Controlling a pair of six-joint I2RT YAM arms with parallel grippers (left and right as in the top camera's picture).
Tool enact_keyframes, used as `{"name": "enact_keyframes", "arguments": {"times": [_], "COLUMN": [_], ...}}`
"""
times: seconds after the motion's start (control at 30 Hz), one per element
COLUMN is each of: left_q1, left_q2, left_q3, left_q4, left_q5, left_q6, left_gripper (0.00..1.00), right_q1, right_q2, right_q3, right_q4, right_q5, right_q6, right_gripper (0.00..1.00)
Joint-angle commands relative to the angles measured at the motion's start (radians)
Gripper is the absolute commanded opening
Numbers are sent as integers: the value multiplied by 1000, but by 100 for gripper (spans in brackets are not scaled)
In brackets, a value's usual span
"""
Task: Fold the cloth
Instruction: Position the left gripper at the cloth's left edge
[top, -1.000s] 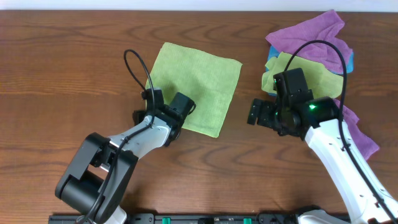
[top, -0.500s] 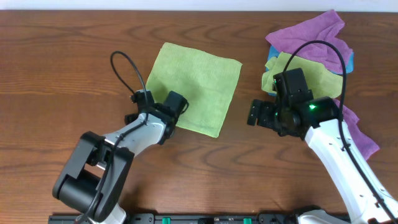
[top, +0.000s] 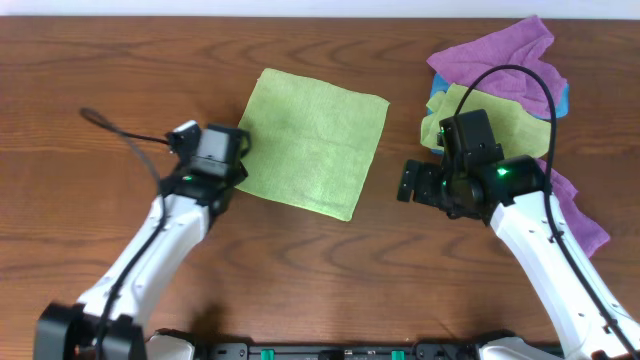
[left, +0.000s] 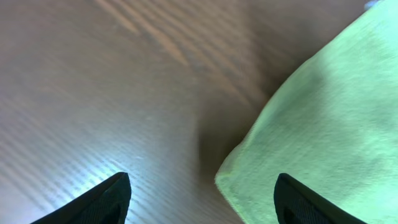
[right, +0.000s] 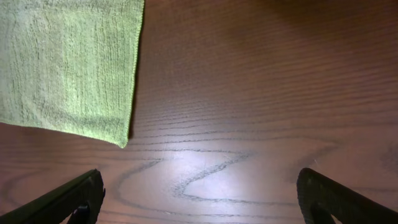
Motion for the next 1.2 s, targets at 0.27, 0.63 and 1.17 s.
{"name": "enact_keyframes", "arguments": {"times": [0.27,0.63,1.17], "left_q1": [241,226,225], "left_q2": [109,243,253], "left_q3": [6,6,6], "left_q4": [-6,91,138], "left_q5": [602,564,501], "left_q6": [214,314,365], "left_gripper": [68,64,31], "right_q1": [-8,-8,-8], "right_q2": [-15,-15,-15], "right_q3": [-4,-4,-4], "right_q4": [2,2,3], "right_q5": [-5,-8,-7], "right_q6": [-16,-16,-16], "right_gripper": [99,99,99]}}
